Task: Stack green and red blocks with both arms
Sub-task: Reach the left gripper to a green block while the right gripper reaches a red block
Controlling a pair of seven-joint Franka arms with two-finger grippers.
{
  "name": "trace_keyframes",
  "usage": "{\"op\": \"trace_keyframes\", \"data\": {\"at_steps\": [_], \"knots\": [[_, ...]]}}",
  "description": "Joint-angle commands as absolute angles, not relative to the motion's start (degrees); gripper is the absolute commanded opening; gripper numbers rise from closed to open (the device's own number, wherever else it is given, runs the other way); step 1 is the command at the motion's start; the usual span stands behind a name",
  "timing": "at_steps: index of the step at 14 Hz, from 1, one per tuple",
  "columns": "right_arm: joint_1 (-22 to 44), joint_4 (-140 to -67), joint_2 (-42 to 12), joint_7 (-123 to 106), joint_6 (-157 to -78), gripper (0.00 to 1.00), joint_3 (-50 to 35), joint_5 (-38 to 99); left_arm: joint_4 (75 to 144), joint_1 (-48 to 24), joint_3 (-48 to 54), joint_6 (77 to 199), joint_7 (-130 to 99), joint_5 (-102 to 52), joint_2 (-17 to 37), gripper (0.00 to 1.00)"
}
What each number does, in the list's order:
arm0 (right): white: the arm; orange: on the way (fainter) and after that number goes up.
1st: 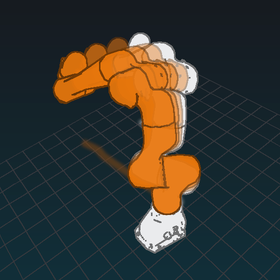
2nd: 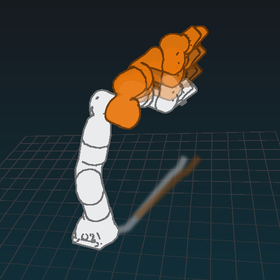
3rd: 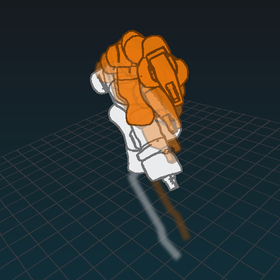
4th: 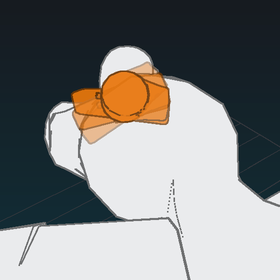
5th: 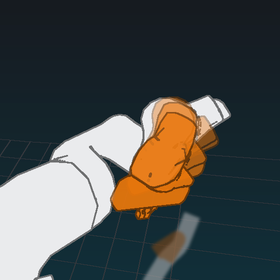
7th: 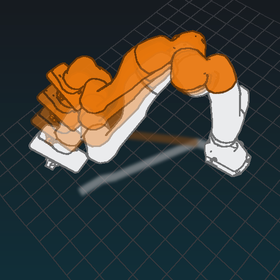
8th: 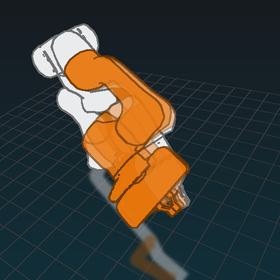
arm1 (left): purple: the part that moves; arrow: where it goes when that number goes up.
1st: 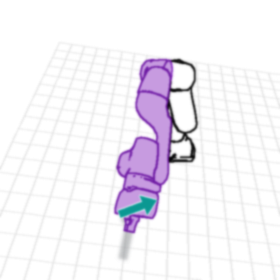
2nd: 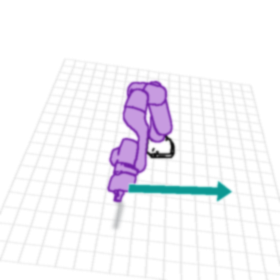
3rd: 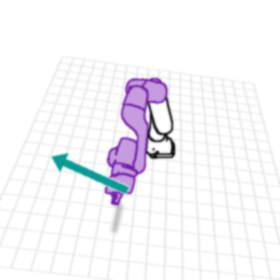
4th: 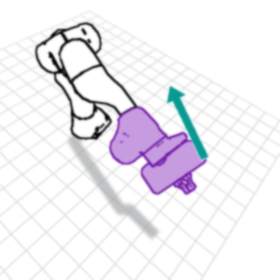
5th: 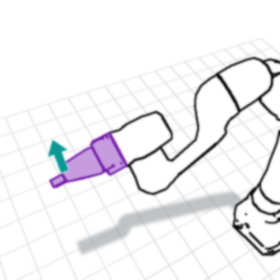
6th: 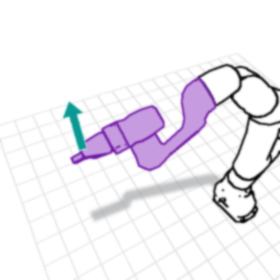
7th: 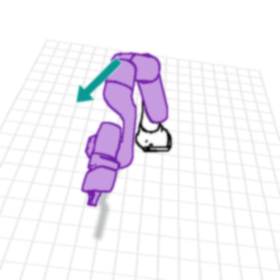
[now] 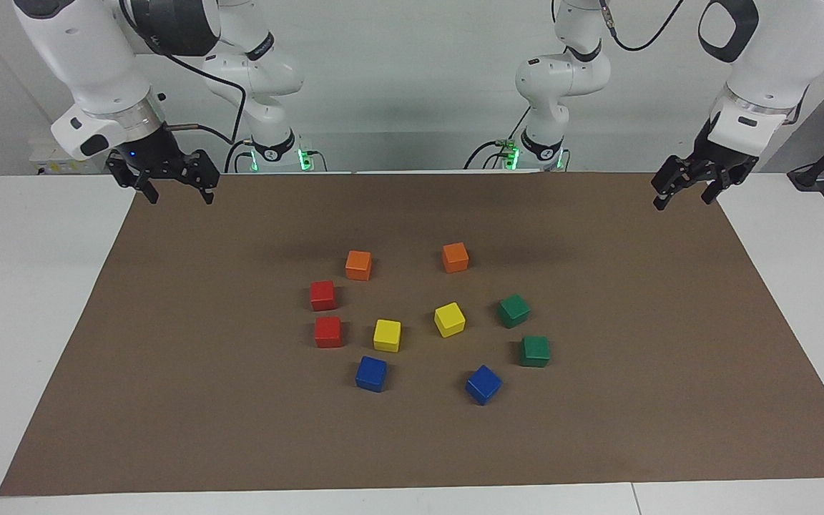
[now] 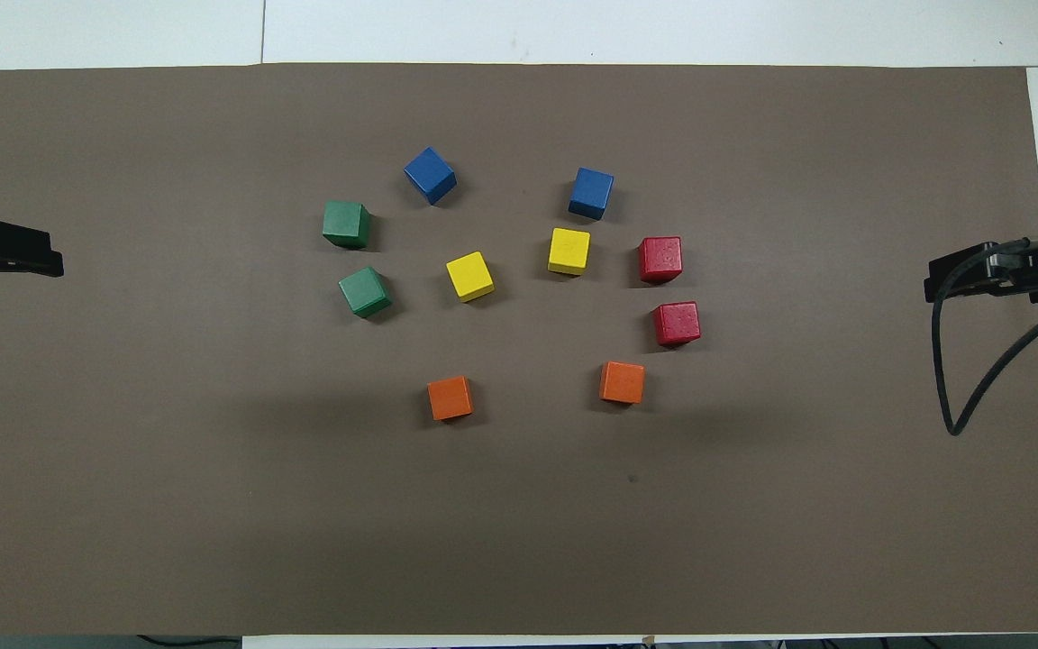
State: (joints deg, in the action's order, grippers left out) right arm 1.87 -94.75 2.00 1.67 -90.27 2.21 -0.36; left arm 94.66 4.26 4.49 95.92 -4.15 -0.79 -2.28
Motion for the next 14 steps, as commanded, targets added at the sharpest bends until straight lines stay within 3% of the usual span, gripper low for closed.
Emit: {"op": "trace_keyframes", "data": {"at_steps": [1, 14], "knots": [[1.32, -96.33, 3.43, 1.58, -91.23, 1.00, 2.28, -0.53, 95.54, 5.10, 4.83, 95.45, -3.16, -1.23, -3.25, 1.00], [1.23, -96.59, 3.52, 1.58, -92.29, 1.00, 2.29, -0.53, 98.96, 5.80, 4.83, 95.98, -4.04, -1.67, -5.01, 1.00]]}}
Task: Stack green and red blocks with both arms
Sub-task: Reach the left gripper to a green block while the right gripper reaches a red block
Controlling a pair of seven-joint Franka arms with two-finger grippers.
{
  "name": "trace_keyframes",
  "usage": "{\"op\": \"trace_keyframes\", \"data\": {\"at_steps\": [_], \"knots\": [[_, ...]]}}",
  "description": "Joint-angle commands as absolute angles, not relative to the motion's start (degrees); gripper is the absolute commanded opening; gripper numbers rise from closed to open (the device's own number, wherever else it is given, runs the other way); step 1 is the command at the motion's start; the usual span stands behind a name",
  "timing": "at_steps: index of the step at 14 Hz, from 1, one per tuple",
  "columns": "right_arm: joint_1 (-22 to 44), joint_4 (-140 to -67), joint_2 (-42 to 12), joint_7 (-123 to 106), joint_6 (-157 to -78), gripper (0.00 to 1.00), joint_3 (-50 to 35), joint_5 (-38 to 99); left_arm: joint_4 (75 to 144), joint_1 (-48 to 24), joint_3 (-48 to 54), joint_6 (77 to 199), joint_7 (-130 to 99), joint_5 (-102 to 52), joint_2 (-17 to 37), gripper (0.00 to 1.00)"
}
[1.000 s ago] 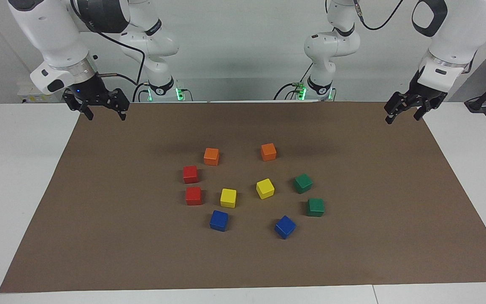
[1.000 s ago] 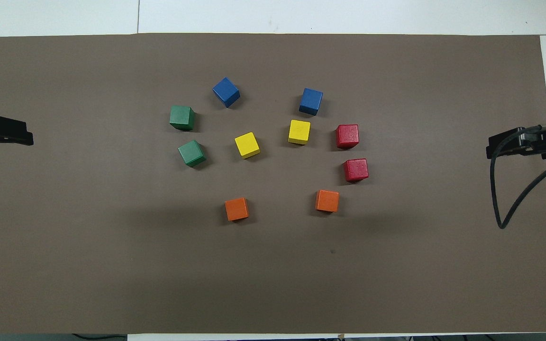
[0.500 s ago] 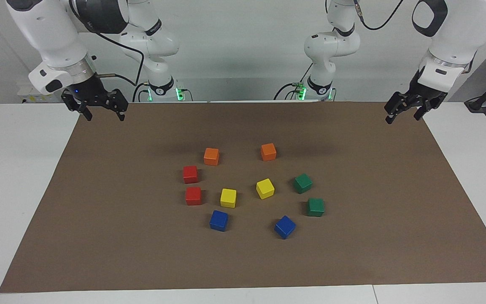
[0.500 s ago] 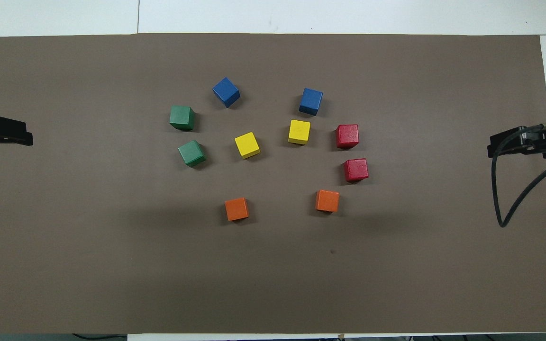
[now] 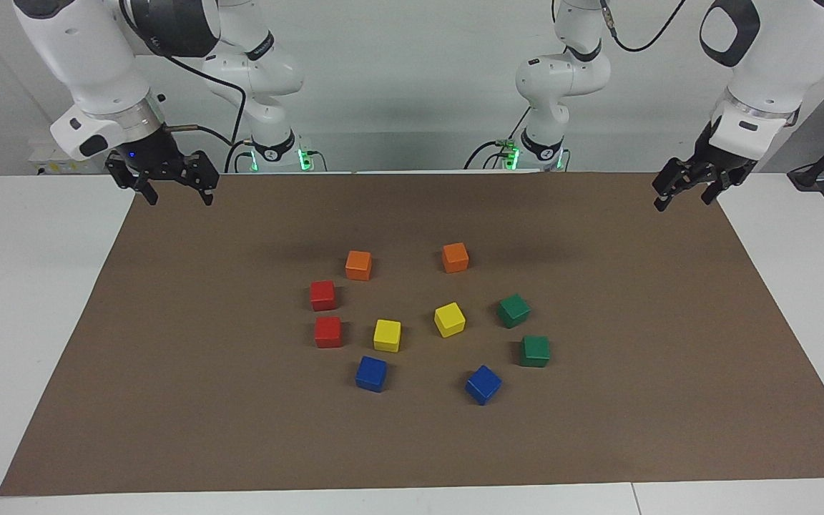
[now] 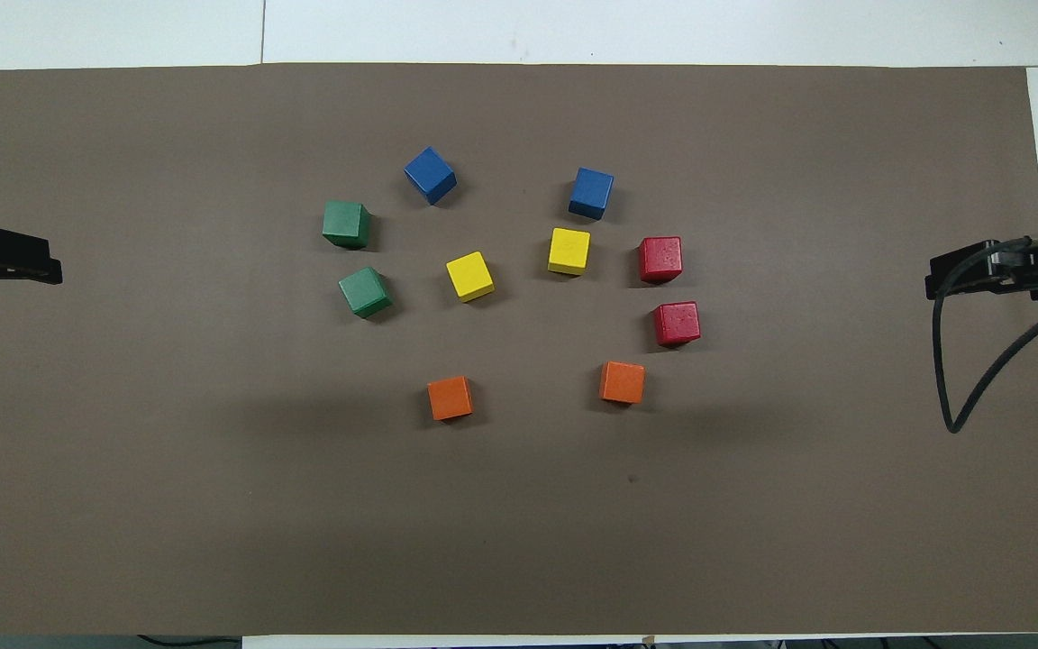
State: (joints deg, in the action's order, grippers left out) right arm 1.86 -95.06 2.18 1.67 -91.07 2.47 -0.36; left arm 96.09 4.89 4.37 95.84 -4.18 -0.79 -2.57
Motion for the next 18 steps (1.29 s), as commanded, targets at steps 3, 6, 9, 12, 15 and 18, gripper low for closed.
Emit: {"op": "trace_keyframes", "data": {"at_steps": [3, 6, 9, 12, 15, 18], "knots": [[1.23, -96.07, 3.52, 1.58, -92.37, 1.00, 2.29, -0.53, 98.96, 4.57, 4.92, 96.42, -4.48, -1.67, -5.01, 1.00], [1.58, -96.59, 3.60, 1.93, -93.52, 1.00, 2.29, -0.61, 99.05, 2.90, 5.01, 96.07, -9.74, -1.49, -5.10, 1.00], [2.37, -97.29, 3.60, 4.72, -94.13, 1.00, 1.59, -0.44, 102.64, 0.63, 5.27, 97.81, -10.63, -1.76, -6.32, 1.00], [8.42, -99.66, 3.25, 15.00, -98.77, 1.00, 0.88, -0.09, 107.73, -2.81, 5.36, 102.89, -15.90, -1.76, -6.85, 1.00], [12.47, -102.30, 1.07, 21.34, -105.01, 1.00, 0.79, 0.00, 113.36, -7.46, 5.36, 110.37, -19.31, -1.76, -6.07, 1.00], [15.72, -101.87, -3.15, 27.66, -109.23, 1.00, 0.79, 0.17, 113.99, -12.55, 5.27, 116.87, -28.62, -1.76, 0.07, 1.00]]}}
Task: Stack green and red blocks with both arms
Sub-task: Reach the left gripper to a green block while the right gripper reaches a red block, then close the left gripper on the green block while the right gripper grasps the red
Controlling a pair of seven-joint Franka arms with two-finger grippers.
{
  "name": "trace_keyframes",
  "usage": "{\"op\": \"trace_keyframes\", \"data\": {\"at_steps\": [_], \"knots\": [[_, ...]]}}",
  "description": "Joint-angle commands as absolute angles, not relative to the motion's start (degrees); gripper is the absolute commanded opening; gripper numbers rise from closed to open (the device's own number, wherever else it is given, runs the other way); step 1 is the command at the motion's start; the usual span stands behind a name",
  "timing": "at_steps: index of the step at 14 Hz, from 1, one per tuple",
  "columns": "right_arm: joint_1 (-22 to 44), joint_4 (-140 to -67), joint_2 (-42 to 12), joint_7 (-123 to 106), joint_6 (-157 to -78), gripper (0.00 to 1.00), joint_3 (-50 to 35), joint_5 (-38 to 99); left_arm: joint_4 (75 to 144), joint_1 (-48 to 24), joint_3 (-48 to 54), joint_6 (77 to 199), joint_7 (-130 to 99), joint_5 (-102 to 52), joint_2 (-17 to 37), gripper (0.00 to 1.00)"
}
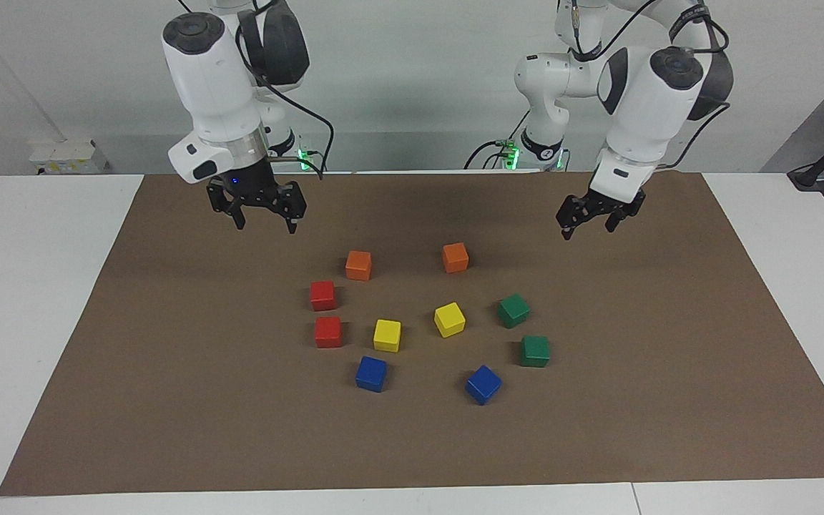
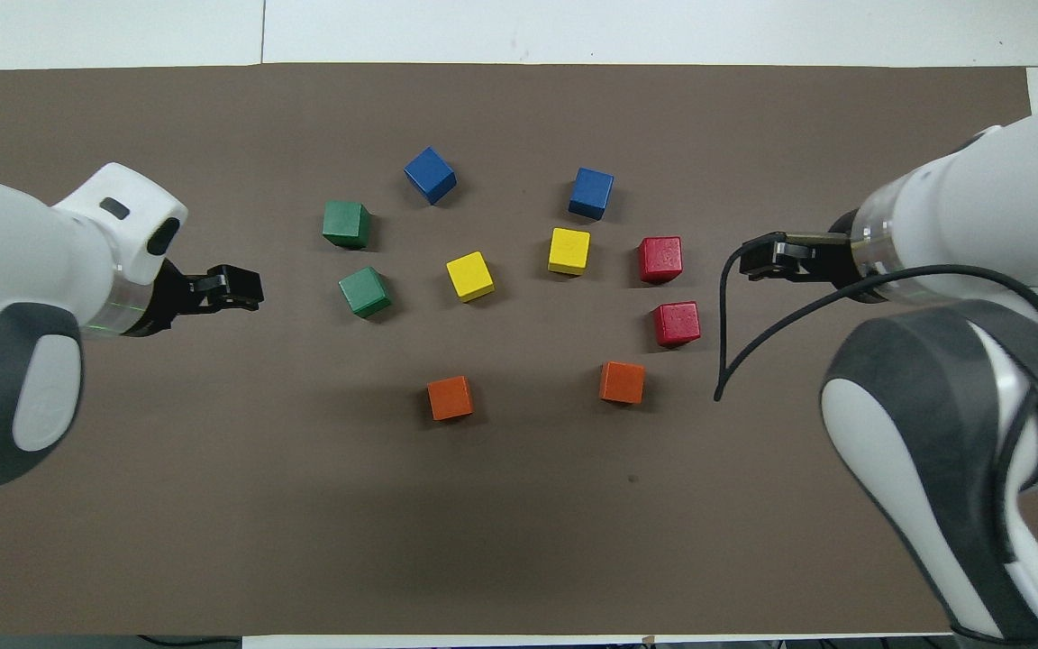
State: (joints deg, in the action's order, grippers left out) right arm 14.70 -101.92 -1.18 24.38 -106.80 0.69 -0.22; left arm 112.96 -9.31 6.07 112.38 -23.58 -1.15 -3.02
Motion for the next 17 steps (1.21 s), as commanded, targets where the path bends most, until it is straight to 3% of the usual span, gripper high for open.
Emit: {"op": "trace_keyframes", "data": {"at_steps": [1, 5, 8, 11, 17], "knots": [[16.60, -101.87, -4.30, 29.60, -110.12, 1.00, 0.79, 0.18, 113.91, -13.53, 5.27, 118.81, -31.44, -1.76, 2.18, 1.00], [17.05, -102.74, -7.64, 32.08, -114.33, 1.00, 0.79, 0.26, 112.86, -17.65, 5.19, 124.52, -41.90, -1.67, 8.33, 1.00], [16.96, -107.38, -8.96, 32.17, -121.26, 1.00, 0.79, 0.26, 112.24, -17.84, 5.19, 125.95, -44.20, -1.50, 11.06, 1.00], [17.05, -110.12, -10.19, 32.43, -125.76, 1.00, 0.79, 0.26, 106.89, -18.98, 5.10, 125.77, -48.25, -1.14, 17.21, 1.00], [18.46, -116.18, -10.55, 30.60, -132.54, 1.00, 0.70, 0.18, 108.80, -18.37, 5.18, 128.48, -49.48, 0.53, 18.54, 1.00]]}}
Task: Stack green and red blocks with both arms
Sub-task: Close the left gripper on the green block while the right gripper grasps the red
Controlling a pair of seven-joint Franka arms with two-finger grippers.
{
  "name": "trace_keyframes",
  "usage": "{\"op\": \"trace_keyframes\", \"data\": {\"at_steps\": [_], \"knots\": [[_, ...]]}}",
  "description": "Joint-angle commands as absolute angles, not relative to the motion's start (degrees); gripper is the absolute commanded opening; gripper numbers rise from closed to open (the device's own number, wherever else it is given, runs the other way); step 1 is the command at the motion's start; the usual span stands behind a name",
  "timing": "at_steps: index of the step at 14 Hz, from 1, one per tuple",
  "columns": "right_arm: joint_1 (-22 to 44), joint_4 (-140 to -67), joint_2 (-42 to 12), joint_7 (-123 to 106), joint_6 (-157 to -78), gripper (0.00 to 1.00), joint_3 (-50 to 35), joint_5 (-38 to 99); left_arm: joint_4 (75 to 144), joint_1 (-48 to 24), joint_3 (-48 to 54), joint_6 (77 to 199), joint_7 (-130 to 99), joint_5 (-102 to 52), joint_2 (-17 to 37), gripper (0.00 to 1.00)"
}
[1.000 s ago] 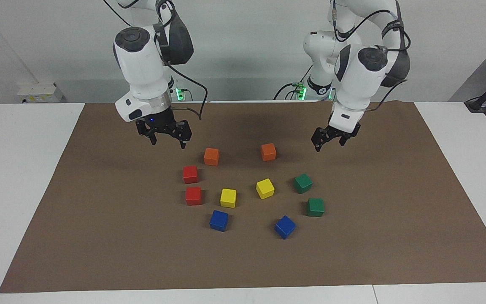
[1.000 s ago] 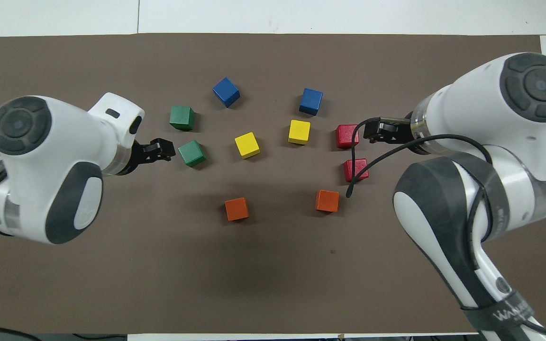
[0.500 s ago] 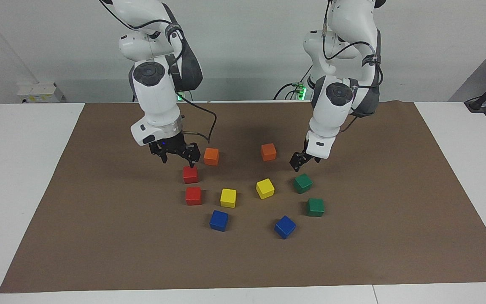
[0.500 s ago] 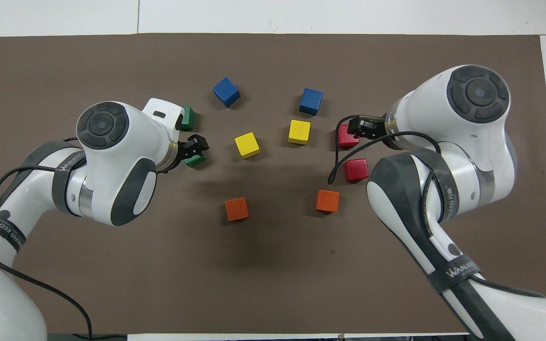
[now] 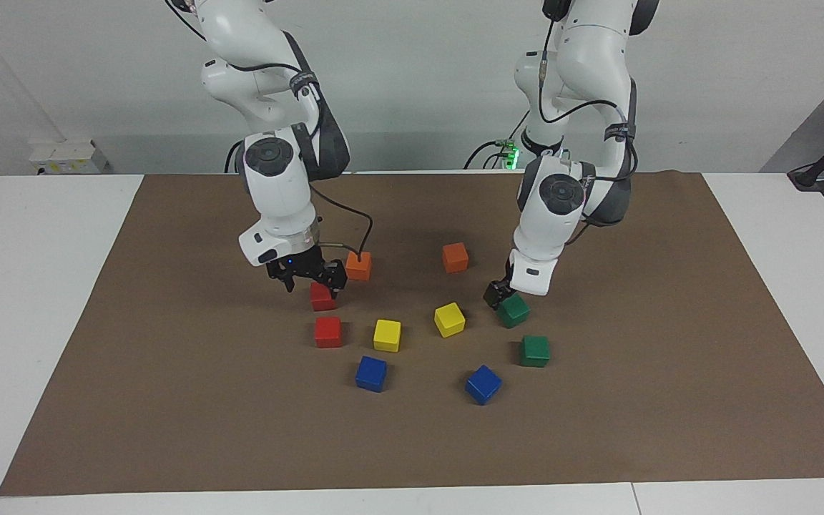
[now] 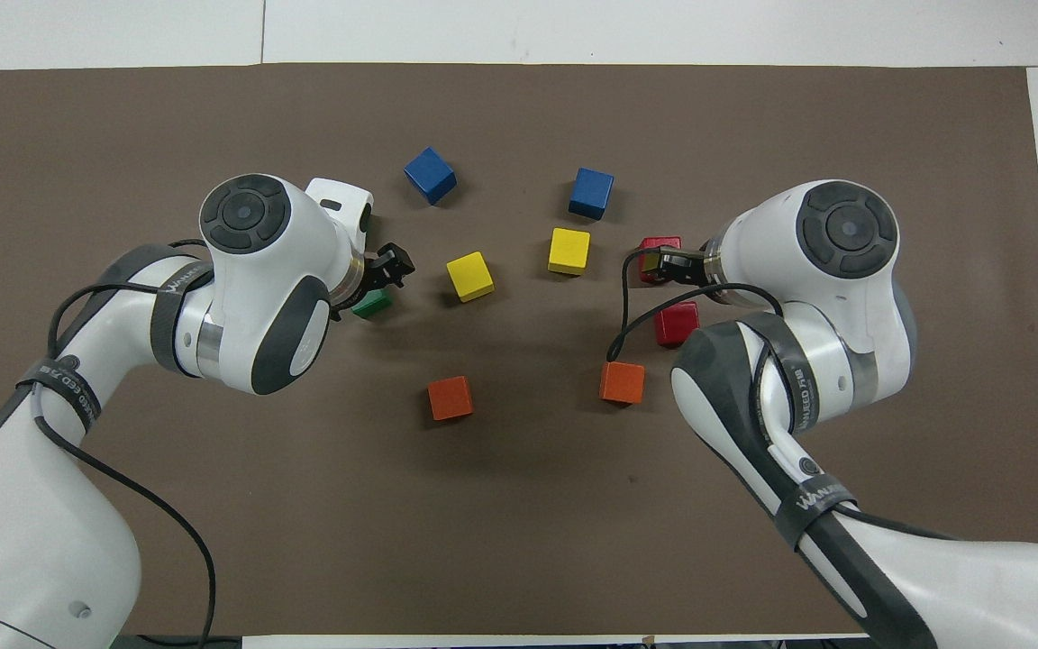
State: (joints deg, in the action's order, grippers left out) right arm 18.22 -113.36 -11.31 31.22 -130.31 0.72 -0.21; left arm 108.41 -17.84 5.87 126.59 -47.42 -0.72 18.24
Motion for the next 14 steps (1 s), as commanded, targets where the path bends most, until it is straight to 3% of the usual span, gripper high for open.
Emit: {"op": "trace_keyframes", "data": {"at_steps": [1, 9, 10, 11, 12, 13, 14], "knots": [[18.81, -117.24, -10.29, 29.45, -133.15, 1.00, 0.70, 0.18, 109.50, -18.28, 5.19, 129.71, -49.74, 0.53, 18.72, 1.00], [19.34, -123.31, -8.70, 19.25, -137.81, 1.00, 0.79, 0.18, 110.56, -18.19, 5.27, 132.27, -52.03, 0.26, 20.92, 1.00], [19.34, -123.48, -8.79, 18.64, -137.90, 1.00, 0.79, 0.18, 110.91, -18.19, 5.27, 132.36, -52.03, 0.26, 20.83, 0.95], [19.25, -123.83, -8.88, 17.76, -137.99, 1.00, 0.70, 0.18, 111.18, -18.19, 5.27, 132.54, -52.03, 0.26, 20.74, 0.80], [19.25, -124.19, -8.96, 17.58, -138.60, 1.00, 0.79, 0.18, 111.44, -18.28, 5.27, 132.54, -52.03, 0.18, 20.66, 0.55], [19.25, -124.62, -8.88, 17.32, -139.56, 1.00, 0.79, 0.18, 111.71, -18.37, 5.27, 132.19, -51.77, 0.26, 20.57, 0.09], [19.25, -124.98, -8.96, 16.71, -139.83, 1.00, 0.79, 0.18, 111.80, -18.37, 5.27, 132.10, -51.33, 0.26, 20.48, 0.00]]}}
